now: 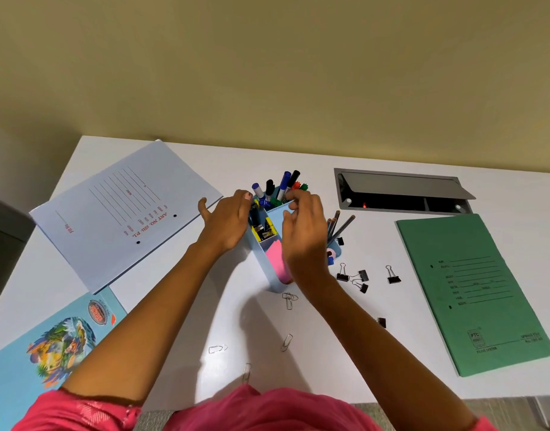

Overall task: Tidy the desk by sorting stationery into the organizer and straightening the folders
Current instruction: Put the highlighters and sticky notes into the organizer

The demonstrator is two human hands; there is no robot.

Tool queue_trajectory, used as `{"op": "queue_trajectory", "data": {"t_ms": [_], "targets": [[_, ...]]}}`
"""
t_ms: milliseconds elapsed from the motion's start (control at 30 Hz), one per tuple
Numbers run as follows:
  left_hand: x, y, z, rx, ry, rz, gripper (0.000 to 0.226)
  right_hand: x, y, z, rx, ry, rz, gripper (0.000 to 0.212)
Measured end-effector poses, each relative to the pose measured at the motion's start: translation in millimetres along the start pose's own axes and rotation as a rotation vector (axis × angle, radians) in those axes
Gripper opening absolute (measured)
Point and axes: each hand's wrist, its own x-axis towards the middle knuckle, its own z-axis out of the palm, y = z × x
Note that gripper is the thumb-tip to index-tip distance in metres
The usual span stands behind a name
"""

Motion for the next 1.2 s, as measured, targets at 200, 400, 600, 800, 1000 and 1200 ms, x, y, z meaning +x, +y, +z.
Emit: {"op": "queue_trajectory", "data": {"t_ms": [200, 400, 600, 800, 1000, 1200], "targets": [[-2, 3, 6, 0.229, 0.003, 0.076, 0.036, -2, -3, -25, -0.087, 0.147, -0.245, 0.012], [6, 14, 9, 0.347, 0.029, 0.089, 0.048, -12, 0, -26, -0.035, 0.112, -0.184, 0.017], [-1, 12, 16, 0.451, 0.006, 0.119, 0.04, -21, 2, -24, -0.129, 0.081, -0.234, 0.011], [-9, 7, 17, 0.447, 0.052, 0.112, 0.051, -26, 5, -23, -0.068, 0.058, -0.177, 0.014], [-11, 4, 17, 0.438, 0.005, 0.083, 0.045, -29, 4, -24, -0.129, 0.044, -0.251, 0.01], [-12, 6, 24, 0.405, -0.033, 0.075, 0.043, -29, 6, -27, -0.098, 0.052, -0.209, 0.016]]}}
